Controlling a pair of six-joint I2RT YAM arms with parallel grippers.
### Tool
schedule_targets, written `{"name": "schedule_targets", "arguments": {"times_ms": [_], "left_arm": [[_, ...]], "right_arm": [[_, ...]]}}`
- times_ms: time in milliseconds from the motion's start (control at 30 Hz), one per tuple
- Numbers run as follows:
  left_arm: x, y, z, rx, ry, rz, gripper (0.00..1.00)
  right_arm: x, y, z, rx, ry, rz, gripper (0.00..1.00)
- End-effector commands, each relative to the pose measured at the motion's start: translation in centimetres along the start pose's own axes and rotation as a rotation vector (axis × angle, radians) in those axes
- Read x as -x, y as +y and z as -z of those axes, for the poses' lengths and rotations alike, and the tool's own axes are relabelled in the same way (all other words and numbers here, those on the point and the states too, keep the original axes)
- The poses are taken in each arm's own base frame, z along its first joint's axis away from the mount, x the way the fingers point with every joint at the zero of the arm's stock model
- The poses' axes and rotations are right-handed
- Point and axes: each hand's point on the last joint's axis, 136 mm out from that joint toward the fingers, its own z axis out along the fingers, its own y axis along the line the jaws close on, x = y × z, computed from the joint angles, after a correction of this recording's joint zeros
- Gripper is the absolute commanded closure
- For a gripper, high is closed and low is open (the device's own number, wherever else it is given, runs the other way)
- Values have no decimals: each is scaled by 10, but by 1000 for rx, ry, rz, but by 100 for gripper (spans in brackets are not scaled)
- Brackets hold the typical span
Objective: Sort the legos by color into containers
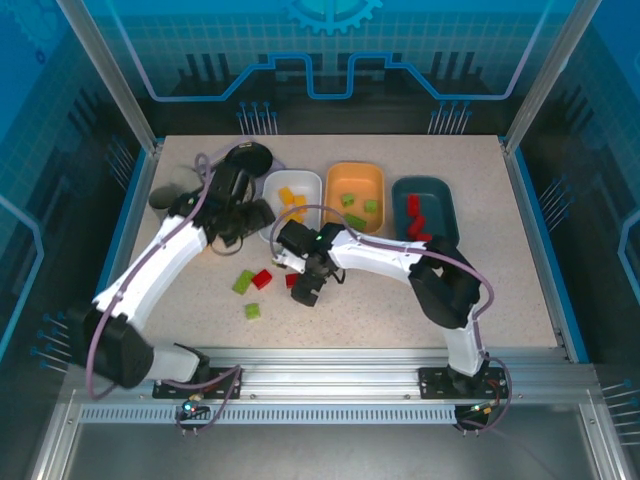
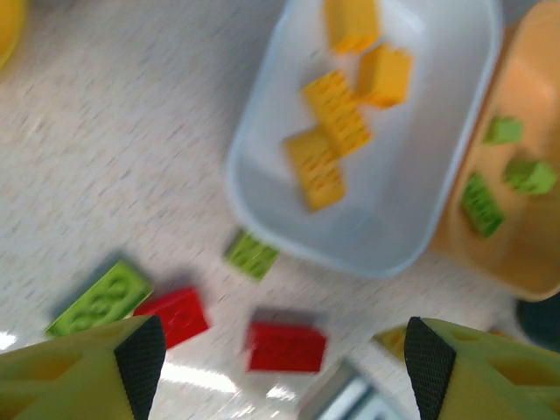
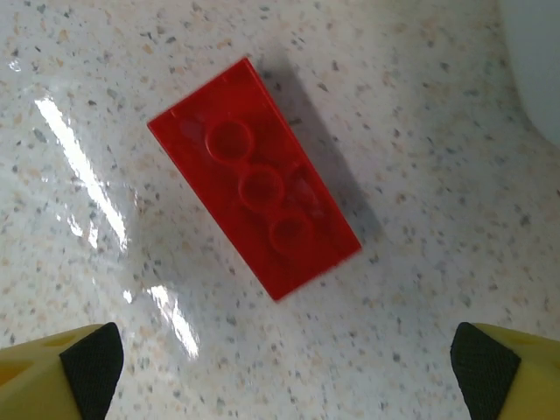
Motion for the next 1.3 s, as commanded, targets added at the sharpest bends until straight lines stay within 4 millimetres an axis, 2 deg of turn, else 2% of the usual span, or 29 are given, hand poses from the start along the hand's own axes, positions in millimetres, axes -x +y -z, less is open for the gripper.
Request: {"name": "schedule_targets", "arguments": {"times_ms": [0, 167, 400, 500, 733, 833, 900, 1000, 1067, 1200, 1267], "left_arm": [[-28, 31, 12, 15, 0, 55, 24], [-58, 65, 33, 15, -40, 73, 23], [-77, 89, 50, 15, -37, 75, 23], [-85, 95, 52, 17, -23, 72, 24], [-91, 100, 54, 10, -13, 65, 24], [-93, 97, 51, -7, -1, 58, 24], [-94, 90, 49, -35, 9, 51, 24], [-95, 75, 44, -97, 36, 26, 25], [-95, 58, 42, -146, 53, -4, 25], [-94, 27, 35, -205, 70, -72, 25], [-94, 9, 30, -226, 80, -108, 26]], "right_arm": [[5, -3, -7, -67, 46, 44, 0], [16, -7, -21, -88, 55, 4, 2], [23, -9, -41, -71, 102, -32, 12], [25, -5, -45, -35, 104, -51, 23], [26, 3, -38, 24, 76, -114, 58], [27, 3, -23, 38, 42, -143, 67], [27, -1, -8, 41, 8, -174, 69], [21, -18, 27, 32, -67, -274, 70], [10, -38, 56, 14, -127, -366, 70], [-43, -95, 91, -75, -169, -594, 70], [-83, -131, 102, -159, -154, -738, 70]]}}
